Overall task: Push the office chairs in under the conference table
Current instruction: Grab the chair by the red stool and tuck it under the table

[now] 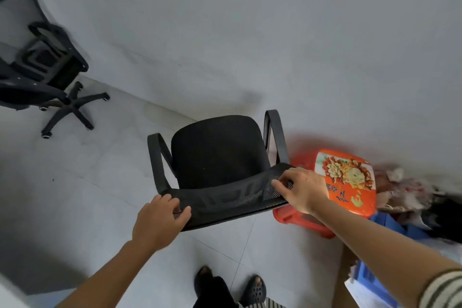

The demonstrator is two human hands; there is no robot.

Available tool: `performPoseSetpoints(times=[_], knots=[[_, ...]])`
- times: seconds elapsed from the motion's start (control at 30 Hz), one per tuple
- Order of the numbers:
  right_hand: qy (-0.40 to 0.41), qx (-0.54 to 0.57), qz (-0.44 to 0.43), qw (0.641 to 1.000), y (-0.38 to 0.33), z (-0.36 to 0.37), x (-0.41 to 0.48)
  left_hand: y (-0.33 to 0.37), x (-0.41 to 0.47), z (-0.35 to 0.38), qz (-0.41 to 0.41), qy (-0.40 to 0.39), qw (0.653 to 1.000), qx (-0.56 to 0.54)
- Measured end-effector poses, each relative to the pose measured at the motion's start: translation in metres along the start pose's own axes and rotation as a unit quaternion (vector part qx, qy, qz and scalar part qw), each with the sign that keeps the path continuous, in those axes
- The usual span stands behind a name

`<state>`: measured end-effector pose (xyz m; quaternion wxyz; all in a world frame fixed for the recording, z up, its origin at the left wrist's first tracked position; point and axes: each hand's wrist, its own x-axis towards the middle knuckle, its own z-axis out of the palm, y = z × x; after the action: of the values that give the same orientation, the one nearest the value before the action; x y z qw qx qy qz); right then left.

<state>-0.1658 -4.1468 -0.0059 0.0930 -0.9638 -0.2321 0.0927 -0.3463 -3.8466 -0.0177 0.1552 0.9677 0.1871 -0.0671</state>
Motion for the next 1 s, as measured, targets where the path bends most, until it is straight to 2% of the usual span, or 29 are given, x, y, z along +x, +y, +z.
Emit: performPoseSetpoints(times=[0.13, 0.27, 0.5, 0.8, 1.0], knots=[[-0.022, 0.018, 0.019, 0.999, -0.007, -0.008, 0.037, 0.003, -0.002, 0.004, -0.031, 0.044, 0.998, -0.019], [-0.025, -0.002, -0.019, 0.999, -0.025, -0.005, 0.081, -0.006, 0.007, -0.001, -0.071, 0.072, 0.995, -0.01], [-0.043, -0.009, -0.113, 0.993, -0.073, -0.001, 0.177, -0.032, 0.04, -0.019, -0.158, 0.077, 0.984, -0.018], [-0.045, -0.008, -0.179, 0.983, -0.157, -0.001, 0.286, -0.063, 0.076, -0.034, -0.277, 0.108, 0.955, -0.022], [-0.053, 0.003, -0.269, 0.962, -0.212, 0.006, 0.363, -0.069, 0.105, -0.041, -0.373, 0.104, 0.922, -0.021]])
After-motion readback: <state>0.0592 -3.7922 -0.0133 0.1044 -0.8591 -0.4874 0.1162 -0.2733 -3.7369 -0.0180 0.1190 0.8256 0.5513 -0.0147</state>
